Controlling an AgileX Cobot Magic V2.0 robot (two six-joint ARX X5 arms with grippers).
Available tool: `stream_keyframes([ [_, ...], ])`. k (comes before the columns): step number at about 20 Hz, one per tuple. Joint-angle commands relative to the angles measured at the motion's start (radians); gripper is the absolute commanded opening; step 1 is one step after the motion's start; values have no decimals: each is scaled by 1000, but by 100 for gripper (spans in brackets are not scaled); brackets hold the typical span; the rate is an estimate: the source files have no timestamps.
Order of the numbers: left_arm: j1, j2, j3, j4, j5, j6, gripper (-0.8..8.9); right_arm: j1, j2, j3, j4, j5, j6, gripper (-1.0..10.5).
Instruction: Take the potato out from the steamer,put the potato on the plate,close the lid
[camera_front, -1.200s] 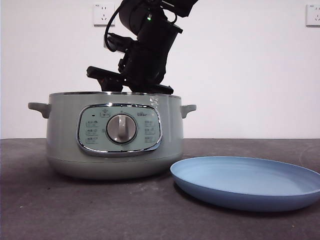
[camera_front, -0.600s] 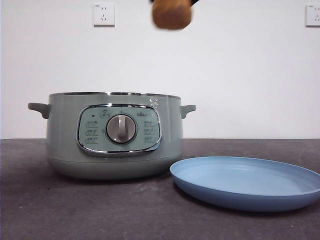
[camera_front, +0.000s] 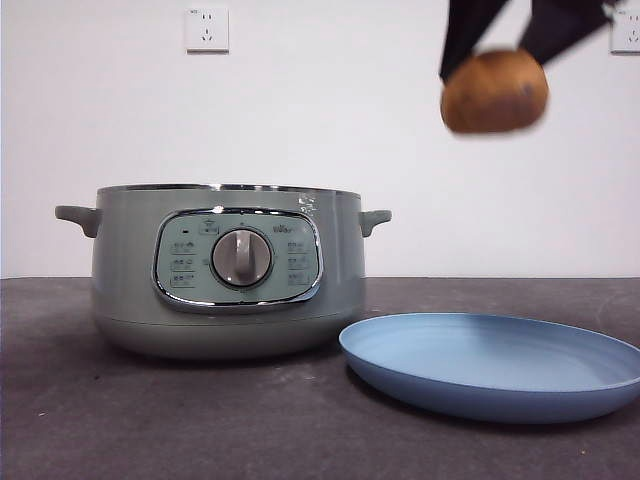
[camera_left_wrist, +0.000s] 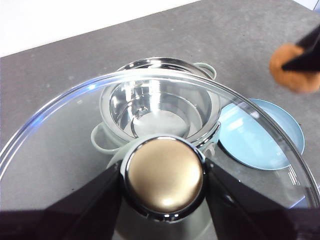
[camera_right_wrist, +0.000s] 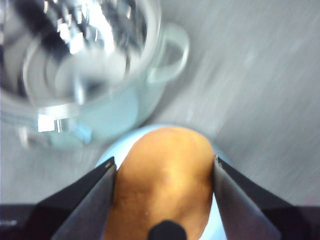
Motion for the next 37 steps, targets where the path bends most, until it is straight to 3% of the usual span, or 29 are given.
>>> stream_keyframes([
  [1,2,-11,6,43,2,-3,-9,-23,10,-140,71,-47,18,-18],
  [7,2,-8,6,51,2,-3,-9,-35,78,-352,330,-93,65,-17],
  [16,2,66,6,81,24,1,-9,-35,238,-370,400,-93,65,-8],
  [18,2,95,6,113,25,17,-9,-35,238,-370,394,-93,73,149],
  [21,1,167,6,172,77,22,-9,-35,237,-369,393,-85,73,554],
  [24,0,270,6,246,77,25,-9,-37,233,-359,396,-82,73,599],
  [29,-13,453,6,417,103,31,-9,-42,113,-350,378,-55,73,599],
  [37,-40,714,6,631,99,43,-9,-42,-303,-350,305,-53,73,598],
])
